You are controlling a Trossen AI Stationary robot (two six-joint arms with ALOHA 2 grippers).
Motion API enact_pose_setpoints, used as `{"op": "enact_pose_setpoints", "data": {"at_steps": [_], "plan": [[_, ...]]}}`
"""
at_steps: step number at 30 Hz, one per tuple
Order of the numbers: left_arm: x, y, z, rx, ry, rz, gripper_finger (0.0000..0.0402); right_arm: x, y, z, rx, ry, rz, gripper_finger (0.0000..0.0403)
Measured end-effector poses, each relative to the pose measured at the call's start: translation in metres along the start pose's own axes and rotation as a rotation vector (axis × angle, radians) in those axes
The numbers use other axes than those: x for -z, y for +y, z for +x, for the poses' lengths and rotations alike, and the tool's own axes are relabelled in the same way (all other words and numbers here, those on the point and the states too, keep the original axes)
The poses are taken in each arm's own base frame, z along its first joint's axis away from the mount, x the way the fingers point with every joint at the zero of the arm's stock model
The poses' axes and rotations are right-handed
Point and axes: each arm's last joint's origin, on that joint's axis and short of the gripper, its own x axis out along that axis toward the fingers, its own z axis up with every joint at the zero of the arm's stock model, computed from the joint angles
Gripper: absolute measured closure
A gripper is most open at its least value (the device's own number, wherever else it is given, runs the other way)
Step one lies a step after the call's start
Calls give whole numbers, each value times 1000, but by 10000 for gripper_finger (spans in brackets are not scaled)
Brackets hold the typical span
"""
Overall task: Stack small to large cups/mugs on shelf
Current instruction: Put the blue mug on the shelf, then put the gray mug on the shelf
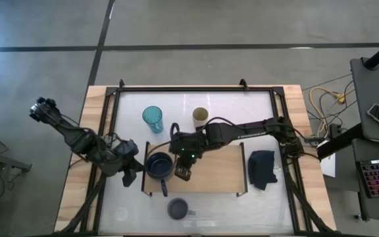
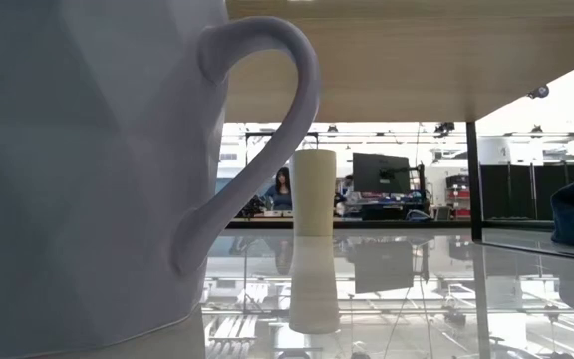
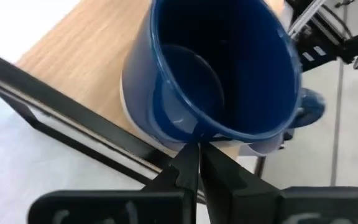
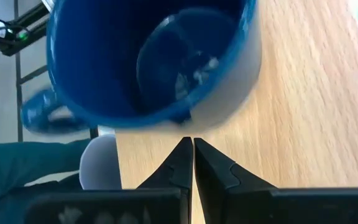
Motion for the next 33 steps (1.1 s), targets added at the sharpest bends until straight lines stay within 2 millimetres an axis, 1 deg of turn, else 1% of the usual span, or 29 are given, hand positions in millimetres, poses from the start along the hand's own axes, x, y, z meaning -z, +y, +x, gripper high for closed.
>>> {"op": "enact_pose_setpoints", "data": {"at_steps": [7, 15, 19, 23, 26, 30, 33], "plan": [[1, -1, 7, -46, -6, 14, 402, 0, 1, 0, -20, 2, 1, 394], [0, 3, 3, -74, -53, 17, 402, 2, 7, 1, -34, 0, -7, 394], [0, 4, 3, -82, -49, 20, 402, 3, 6, 0, -26, 9, -7, 394], [1, 5, 3, -95, -40, 25, 402, 7, 3, 0, 2, 55, 1, 394], [1, 7, 0, -95, -37, 25, 402, 9, 2, 0, 14, 67, -16, 394], [0, 9, -8, -67, -42, 16, 402, 8, 4, -8, 13, 51, -45, 394], [-2, 6, -19, -13, -56, 11, 402, 7, 7, -23, 41, 4, -69, 394]]}}
